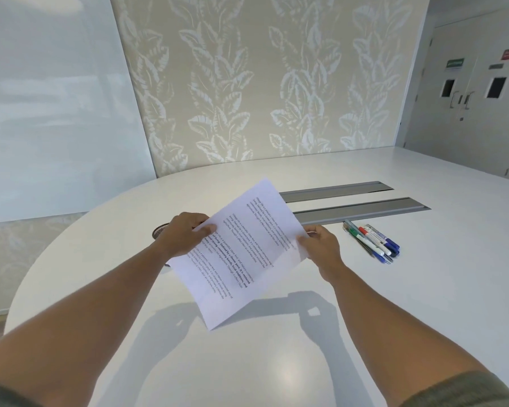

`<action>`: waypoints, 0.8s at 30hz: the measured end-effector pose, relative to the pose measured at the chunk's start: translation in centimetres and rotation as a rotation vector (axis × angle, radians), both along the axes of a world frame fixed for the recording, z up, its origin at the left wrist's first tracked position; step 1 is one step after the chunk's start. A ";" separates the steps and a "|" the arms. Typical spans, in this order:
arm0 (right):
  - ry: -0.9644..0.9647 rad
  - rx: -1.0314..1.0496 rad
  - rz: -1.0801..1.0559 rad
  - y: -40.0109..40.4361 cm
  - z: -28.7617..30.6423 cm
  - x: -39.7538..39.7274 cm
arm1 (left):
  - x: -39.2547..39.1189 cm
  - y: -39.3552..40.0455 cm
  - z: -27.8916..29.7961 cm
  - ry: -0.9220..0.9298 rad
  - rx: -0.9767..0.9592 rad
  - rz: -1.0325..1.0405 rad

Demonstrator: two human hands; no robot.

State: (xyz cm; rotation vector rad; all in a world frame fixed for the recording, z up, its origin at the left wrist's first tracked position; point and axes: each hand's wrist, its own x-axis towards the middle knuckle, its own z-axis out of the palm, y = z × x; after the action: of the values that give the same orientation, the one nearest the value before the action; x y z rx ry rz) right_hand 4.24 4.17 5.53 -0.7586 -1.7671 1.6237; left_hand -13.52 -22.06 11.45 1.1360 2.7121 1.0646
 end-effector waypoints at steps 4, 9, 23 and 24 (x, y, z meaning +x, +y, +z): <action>0.111 -0.304 -0.087 0.7 -0.1 0.2 | 0.0 0.9 -0.8 -0.075 0.044 0.020; 0.136 -0.459 0.002 0.5 -0.6 0.1 | 0.0 2.4 -2.1 -0.328 0.238 0.007; -0.055 -0.248 -0.014 2.5 -4.1 -0.1 | -0.7 9.7 -10.5 -0.636 0.284 0.143; -0.060 -0.234 -0.041 2.7 -4.2 -0.1 | -0.8 10.2 -11.0 -0.625 0.283 0.179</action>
State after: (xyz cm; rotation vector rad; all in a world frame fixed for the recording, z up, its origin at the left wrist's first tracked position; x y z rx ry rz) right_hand 4.17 6.90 1.33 -0.9530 -1.6084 1.8176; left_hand -14.33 -11.89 0.47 0.4529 2.2344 1.5479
